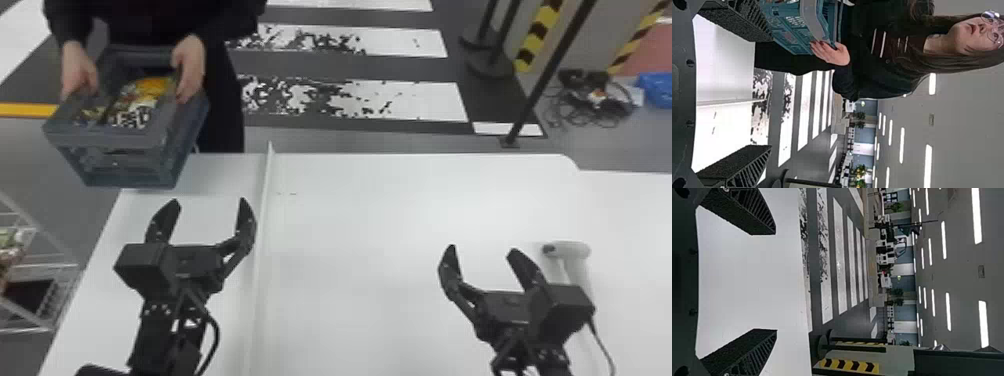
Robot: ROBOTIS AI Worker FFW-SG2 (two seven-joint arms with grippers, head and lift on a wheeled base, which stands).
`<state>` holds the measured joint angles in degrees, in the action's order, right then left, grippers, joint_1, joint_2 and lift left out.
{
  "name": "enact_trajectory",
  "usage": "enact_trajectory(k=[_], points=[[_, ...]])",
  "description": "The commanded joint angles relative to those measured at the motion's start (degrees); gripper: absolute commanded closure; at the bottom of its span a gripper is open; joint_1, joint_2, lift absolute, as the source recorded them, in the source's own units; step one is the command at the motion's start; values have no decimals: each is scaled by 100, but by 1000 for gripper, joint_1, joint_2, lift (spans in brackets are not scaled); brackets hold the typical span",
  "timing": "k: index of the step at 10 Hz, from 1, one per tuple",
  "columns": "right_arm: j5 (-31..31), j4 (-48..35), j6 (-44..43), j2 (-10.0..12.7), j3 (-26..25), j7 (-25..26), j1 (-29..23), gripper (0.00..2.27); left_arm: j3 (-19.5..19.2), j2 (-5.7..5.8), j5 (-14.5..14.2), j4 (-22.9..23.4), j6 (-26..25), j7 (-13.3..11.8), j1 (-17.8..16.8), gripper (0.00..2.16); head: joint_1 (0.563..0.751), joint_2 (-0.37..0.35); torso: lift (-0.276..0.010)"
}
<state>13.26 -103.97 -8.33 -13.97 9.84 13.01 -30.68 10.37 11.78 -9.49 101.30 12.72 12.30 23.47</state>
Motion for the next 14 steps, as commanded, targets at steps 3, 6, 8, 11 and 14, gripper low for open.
enact_trajectory(k=[3,6,8,11,14], points=[[-8,0,3,0,0,9,1,16,9,0,0,-14,-2,0,-17,-1,695,-17,-29],[1,9,21,-9,0,18,19,16,0,0,0,-14,-2,0,-17,-1,695,-17,-29],[1,9,38,0,0,26,19,16,0,0,0,-23,-2,-8,-35,-1,695,-18,-29],[-8,9,38,-9,0,35,27,16,0,0,0,-23,-2,-8,-35,-1,695,-18,-29],[-8,9,21,0,0,35,27,16,0,0,9,-14,-2,-8,-35,-1,695,-18,-29]])
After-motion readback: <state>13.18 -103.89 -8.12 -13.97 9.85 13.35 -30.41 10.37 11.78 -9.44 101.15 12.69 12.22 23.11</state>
